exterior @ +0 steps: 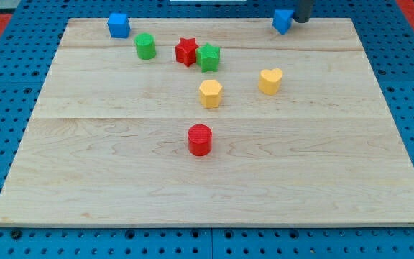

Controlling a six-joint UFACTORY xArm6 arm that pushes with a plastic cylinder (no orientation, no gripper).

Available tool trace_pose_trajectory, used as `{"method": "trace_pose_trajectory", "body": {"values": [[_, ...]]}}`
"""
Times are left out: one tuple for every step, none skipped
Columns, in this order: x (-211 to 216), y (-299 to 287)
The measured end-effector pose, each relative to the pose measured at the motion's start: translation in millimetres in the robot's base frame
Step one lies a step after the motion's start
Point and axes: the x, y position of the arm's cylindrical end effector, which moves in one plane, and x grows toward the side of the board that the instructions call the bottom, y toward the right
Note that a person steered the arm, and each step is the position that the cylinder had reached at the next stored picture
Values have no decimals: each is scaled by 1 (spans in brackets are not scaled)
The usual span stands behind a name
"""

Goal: Move the blue triangle to the top center

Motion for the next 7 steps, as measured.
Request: {"method": "trace_pose_trajectory", "body": {"values": [[14, -39], [26, -64], [22, -76], [12, -31], [1, -42], [1, -97], [1, -122]]}}
